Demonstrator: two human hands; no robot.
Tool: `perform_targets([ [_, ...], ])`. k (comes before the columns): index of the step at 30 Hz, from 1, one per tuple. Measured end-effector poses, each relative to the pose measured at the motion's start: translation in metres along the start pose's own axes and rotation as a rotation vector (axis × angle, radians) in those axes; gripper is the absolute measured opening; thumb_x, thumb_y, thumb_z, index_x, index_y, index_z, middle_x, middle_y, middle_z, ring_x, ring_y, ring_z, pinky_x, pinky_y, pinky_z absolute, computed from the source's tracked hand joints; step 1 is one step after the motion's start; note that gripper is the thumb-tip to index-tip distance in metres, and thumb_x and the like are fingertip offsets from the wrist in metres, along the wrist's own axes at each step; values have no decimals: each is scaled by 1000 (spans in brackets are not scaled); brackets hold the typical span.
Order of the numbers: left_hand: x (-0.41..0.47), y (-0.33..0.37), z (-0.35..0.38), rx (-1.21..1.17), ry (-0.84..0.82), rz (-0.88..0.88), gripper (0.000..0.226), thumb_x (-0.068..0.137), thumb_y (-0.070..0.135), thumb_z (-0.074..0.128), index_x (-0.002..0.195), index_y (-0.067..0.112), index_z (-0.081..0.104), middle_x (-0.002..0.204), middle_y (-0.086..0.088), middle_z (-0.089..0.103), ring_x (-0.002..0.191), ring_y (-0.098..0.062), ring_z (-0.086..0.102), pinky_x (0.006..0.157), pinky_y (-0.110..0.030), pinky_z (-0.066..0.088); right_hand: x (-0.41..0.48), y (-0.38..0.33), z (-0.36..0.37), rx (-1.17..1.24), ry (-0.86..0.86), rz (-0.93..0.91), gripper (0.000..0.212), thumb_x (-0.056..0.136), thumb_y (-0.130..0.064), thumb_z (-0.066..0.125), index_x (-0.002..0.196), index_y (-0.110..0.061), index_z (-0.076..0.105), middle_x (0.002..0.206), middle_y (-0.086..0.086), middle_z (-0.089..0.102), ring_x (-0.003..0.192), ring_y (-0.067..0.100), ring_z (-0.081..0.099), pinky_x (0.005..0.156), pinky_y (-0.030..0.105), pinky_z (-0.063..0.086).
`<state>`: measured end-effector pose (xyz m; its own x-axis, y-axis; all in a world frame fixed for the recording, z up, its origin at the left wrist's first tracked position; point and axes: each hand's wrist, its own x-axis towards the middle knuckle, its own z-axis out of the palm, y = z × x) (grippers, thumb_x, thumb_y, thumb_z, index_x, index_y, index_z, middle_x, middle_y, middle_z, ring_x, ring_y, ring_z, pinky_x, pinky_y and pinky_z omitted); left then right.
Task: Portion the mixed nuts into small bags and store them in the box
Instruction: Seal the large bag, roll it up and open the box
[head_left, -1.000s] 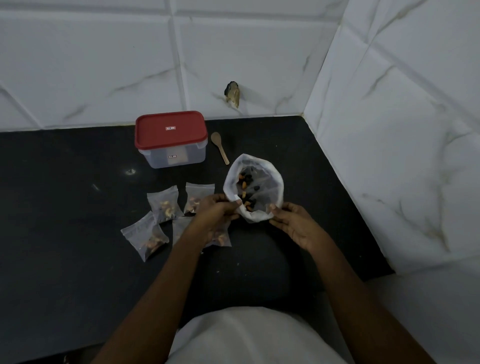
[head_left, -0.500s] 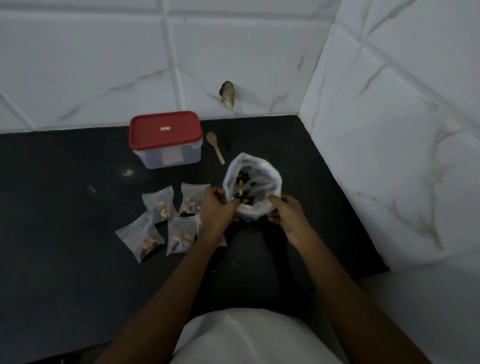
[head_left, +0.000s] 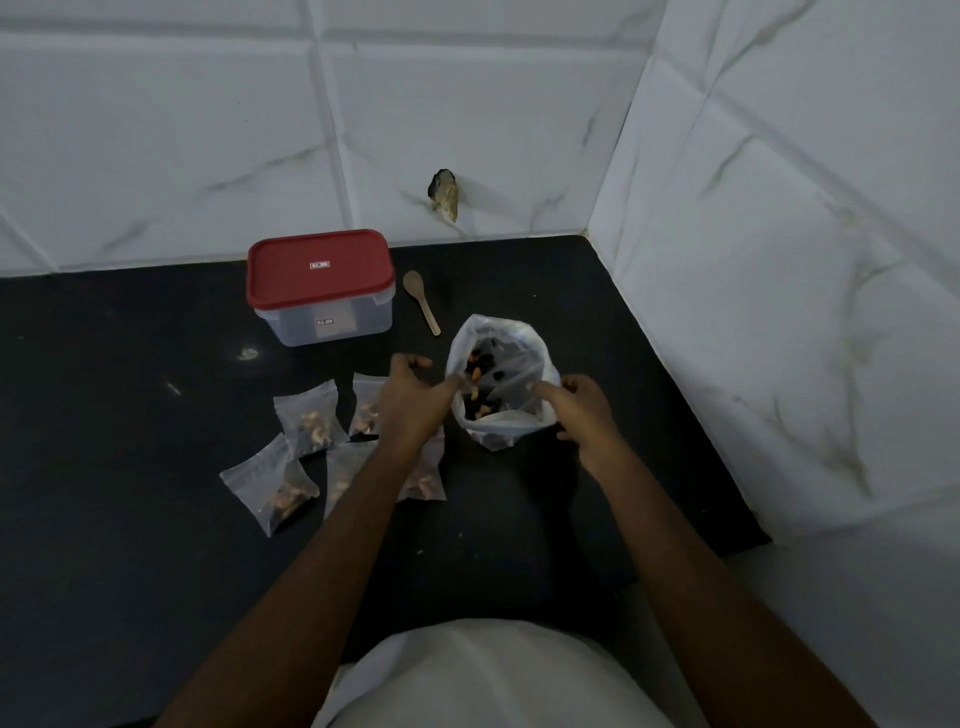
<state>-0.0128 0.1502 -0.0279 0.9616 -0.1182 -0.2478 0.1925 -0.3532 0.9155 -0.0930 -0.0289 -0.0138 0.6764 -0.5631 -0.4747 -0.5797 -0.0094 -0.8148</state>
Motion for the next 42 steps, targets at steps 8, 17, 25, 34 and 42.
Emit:
perform_targets([
  [8,30,15,0,103,-223,-88,44,91,35,64,128,21,46,114,0,57,89,-14,62,64,-33,56,25,-16,1,83,26,-83,25,80,-9,77,101,-11,64,99,6,67,90,19,64,70,29,54],
  [17,48,10,-7,128,-268,-59,45,89,31,67,128,21,47,115,-2,58,93,-18,64,69,-34,58,39,-29,-8,-213,-26,-157,31,78,-19,77,103,-17,60,96,-2,61,88,13,58,73,30,49],
  [25,64,25,3,201,-235,96,33,91,26,65,121,17,56,113,-2,63,91,-11,63,70,-29,57,66,-51,3,-321,42,-301,23,82,-30,77,93,-13,68,91,1,69,83,13,61,72,28,50],
  [34,69,22,-2,277,-278,151,29,87,24,68,113,18,55,102,4,58,88,-8,58,69,-22,48,70,-51,1,-570,101,-505,23,78,-12,76,88,-22,58,87,-4,61,84,17,61,68,26,42],
  [42,72,30,0,190,-288,192,18,90,28,67,101,19,56,97,1,61,90,-13,62,78,-30,54,70,-68,9,-526,-89,-498,32,86,-48,69,99,-19,68,92,-1,68,84,10,63,73,29,53],
])
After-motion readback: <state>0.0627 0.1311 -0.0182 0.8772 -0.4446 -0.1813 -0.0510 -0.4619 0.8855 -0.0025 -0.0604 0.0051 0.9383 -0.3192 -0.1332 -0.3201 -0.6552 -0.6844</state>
